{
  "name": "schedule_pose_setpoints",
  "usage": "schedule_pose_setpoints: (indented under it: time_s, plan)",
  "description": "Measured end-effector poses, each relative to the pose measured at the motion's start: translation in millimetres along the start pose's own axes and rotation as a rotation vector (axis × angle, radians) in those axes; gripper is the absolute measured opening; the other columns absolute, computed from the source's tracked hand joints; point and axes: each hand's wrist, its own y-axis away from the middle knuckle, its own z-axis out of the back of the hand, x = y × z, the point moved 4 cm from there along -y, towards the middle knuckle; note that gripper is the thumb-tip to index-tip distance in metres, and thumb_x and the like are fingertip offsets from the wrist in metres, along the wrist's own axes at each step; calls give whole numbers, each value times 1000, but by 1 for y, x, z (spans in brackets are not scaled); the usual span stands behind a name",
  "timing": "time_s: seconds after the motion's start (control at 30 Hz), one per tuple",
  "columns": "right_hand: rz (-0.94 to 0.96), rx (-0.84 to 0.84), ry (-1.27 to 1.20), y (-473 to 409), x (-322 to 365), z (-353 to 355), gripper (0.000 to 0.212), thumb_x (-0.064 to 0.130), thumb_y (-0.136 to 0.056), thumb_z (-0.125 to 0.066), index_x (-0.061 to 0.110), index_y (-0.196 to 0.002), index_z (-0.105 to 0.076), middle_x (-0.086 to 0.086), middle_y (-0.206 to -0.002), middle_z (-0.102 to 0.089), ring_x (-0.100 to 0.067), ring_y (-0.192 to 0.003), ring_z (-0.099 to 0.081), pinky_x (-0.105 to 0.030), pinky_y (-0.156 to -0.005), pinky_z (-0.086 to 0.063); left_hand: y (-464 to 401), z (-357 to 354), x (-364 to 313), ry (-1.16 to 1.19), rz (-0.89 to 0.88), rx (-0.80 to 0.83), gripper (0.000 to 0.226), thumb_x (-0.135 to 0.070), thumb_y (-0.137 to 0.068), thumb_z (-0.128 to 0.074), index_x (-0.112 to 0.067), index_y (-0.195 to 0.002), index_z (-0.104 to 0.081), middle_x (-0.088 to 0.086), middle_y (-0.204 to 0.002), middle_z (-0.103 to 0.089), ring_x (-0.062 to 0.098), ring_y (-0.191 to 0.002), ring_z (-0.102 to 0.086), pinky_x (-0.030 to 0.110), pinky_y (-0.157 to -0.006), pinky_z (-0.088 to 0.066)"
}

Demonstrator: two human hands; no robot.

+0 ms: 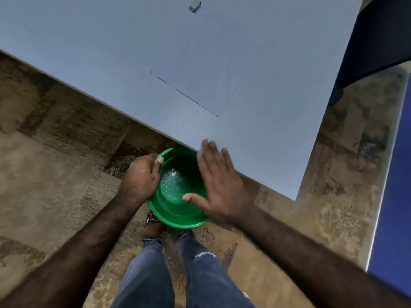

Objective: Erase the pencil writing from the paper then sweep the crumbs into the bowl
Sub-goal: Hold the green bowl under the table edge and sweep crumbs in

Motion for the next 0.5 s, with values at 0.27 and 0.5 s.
schedule_pose_setpoints:
  time_s: [0.27, 0.5]
  plan:
    - [-182, -102, -232, 49, 51, -48, 77, 51, -107, -48, 9, -167, -23, -6, -177, -9, -19, -164, -1, -43, -134, -10, 7, -2, 10, -22, -49, 71, 34, -37, -107, -44, -13, -104, -68, 2, -86, -65, 20, -77, -59, 31, -68, -45]
    - [-601, -95, -363, 87, 39, -83, 80, 54, -104, -55, 17, -167, -23, 2, -177, -8, -15, -163, -5, -41, -132, -18, 18, -9, 14, -47, -87, 140, 33, -36, -107, -46, -12, -105, -68, 5, -89, -67, 20, -78, -58, 30, -69, -42]
